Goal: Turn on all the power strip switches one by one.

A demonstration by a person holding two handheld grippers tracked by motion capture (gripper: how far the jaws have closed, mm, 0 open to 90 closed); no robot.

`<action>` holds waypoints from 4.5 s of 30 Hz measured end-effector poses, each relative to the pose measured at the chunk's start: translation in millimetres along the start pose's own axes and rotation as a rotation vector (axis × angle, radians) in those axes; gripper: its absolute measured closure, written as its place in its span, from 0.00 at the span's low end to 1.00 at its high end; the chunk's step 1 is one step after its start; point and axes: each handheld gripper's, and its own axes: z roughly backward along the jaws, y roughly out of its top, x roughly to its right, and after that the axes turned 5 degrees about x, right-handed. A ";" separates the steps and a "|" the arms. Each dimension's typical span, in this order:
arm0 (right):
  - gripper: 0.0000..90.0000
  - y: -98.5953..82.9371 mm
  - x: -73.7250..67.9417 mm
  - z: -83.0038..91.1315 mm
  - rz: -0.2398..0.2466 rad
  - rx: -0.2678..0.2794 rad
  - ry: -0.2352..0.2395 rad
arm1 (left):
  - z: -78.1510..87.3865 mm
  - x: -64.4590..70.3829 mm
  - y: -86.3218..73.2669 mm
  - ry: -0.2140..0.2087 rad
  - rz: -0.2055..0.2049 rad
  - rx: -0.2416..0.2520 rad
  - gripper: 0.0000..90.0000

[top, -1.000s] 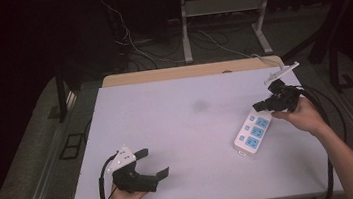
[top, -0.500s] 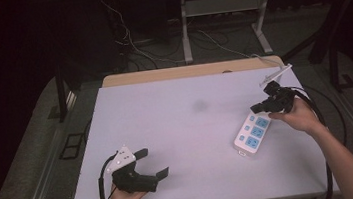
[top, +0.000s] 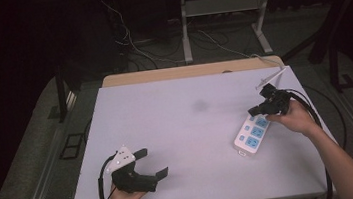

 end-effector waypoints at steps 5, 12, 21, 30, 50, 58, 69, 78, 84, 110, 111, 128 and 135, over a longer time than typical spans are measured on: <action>1.00 -2.1 0.5 -4.1 -0.005 -0.012 -0.001 | 0.3 -0.3 0.0 0.000 0.001 0.000 0.00; 1.00 -4.5 2.4 -7.1 -0.006 -0.023 -0.007 | 0.9 -0.2 0.0 0.000 0.001 0.004 0.00; 1.00 -5.0 3.6 -8.1 -0.003 -0.030 -0.006 | 0.8 0.0 0.0 0.000 0.000 0.002 0.00; 1.00 -6.6 2.1 -8.4 0.002 -0.032 -0.012 | 0.7 0.2 0.2 0.000 -0.001 0.002 0.00; 1.00 -8.3 2.9 -11.3 0.015 -0.033 -0.012 | -0.7 2.0 0.1 -0.003 -0.008 -0.003 0.00; 1.00 -7.3 0.5 -11.4 0.033 -0.038 -0.025 | -2.6 1.9 0.1 -0.005 -0.007 -0.006 0.00; 1.00 -6.9 2.9 -9.5 -0.005 -0.036 -0.021 | -2.4 0.8 -0.2 -0.004 -0.003 -0.007 0.00; 1.00 -5.4 -3.3 0.3 -0.005 0.006 -0.008 | -1.8 0.8 -0.1 -0.005 -0.001 -0.004 0.00; 1.00 -7.7 -9.1 12.3 -0.015 0.044 -0.020 | -1.9 2.0 -0.1 -0.008 -0.001 -0.003 0.00; 0.01 -68.8 -57.0 72.8 -0.222 0.367 -0.031 | -3.1 3.8 0.7 -0.012 0.005 0.004 0.00; 0.01 -72.4 -59.5 73.2 -0.224 0.378 -0.026 | -3.5 4.0 0.8 -0.013 0.005 0.004 0.00; 0.01 -116.6 -104.1 53.8 -0.177 0.434 0.007 | -4.4 4.4 0.4 -0.011 0.007 -0.005 0.00; 0.01 -123.4 -110.2 47.2 -0.170 0.442 0.020 | -6.7 2.8 -0.9 -0.014 0.011 -0.028 0.00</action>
